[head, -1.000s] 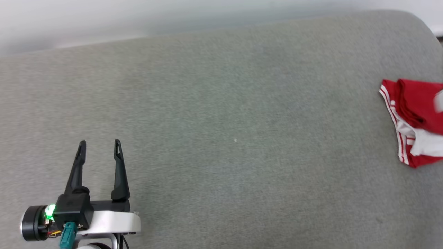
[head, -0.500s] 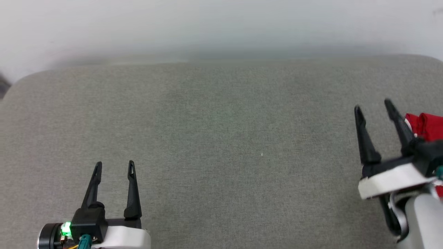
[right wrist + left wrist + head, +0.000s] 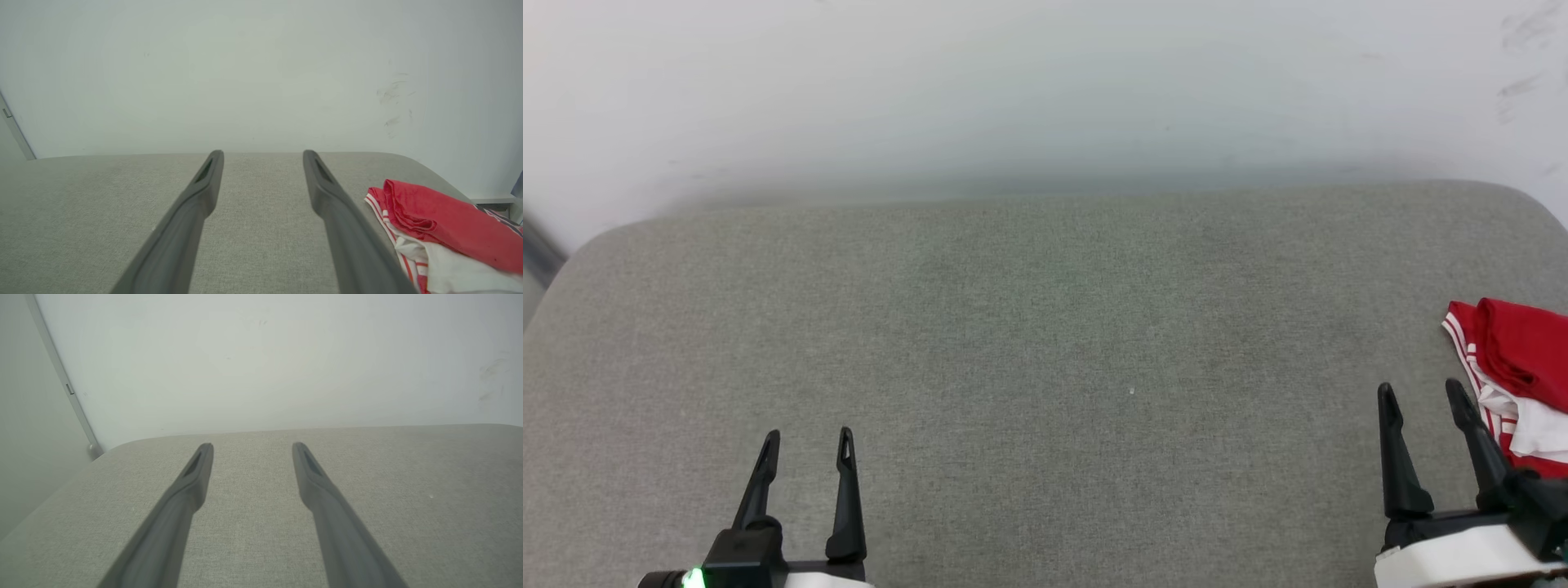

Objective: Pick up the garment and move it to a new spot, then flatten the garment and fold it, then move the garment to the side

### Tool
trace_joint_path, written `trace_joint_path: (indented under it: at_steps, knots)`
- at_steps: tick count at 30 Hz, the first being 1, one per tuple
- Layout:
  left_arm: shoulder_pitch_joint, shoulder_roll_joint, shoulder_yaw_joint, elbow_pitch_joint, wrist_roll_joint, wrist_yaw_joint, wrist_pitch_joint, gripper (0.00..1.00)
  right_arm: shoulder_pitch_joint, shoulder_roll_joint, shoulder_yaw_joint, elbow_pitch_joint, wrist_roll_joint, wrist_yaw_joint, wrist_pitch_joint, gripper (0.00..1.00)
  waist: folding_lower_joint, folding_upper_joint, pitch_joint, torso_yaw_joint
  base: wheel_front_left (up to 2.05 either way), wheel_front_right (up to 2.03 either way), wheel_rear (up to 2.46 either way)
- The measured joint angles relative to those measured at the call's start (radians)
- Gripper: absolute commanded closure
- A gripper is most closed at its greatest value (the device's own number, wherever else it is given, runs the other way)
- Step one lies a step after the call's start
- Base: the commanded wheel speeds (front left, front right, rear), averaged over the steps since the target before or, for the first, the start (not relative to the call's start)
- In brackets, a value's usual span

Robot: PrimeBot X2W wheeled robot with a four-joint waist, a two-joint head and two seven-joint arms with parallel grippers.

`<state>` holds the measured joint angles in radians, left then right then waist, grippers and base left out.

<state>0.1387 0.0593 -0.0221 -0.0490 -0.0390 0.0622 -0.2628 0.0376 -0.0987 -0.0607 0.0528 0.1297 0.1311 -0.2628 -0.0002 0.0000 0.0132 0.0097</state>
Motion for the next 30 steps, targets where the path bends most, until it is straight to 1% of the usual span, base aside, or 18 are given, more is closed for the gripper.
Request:
trace_joint_path:
  at_steps: [7,16,17,21,26,30]
  knots:
    - [0.018,-0.003,0.012,0.002,-0.013,-0.006,0.000,0.00,0.063,0.019,0.002,-0.039,0.006,0.000,0.000,0.00,0.0000,0.0000,-0.017,-0.005,0.00,0.00,0.00]
    - [0.021,-0.005,0.025,0.008,-0.021,-0.014,0.000,0.00,0.081,0.027,0.001,-0.056,0.004,0.000,0.000,0.00,0.0001,0.0000,-0.020,-0.002,0.00,0.00,0.00]
    - [0.021,-0.006,0.026,0.012,-0.025,-0.014,0.000,1.00,0.081,0.028,0.002,-0.053,0.004,0.000,0.000,1.00,0.0001,0.0000,-0.020,-0.002,0.00,0.00,0.00]
    - [0.029,-0.008,0.023,0.048,-0.035,-0.014,0.005,1.00,0.087,0.029,0.006,-0.017,0.013,0.000,0.005,1.00,0.0001,0.0000,-0.020,-0.002,0.00,0.00,0.00]
    - [0.026,-0.007,0.023,0.060,-0.142,-0.020,0.025,1.00,0.085,0.030,0.007,-0.005,0.112,0.000,0.025,1.00,0.0001,0.0000,-0.019,-0.002,0.00,0.00,0.00]
    - [0.015,-0.006,0.024,0.075,-0.228,-0.032,0.041,1.00,0.080,0.029,0.008,0.007,0.195,0.000,0.040,1.00,0.0002,0.0000,-0.019,-0.003,0.00,0.00,0.00]
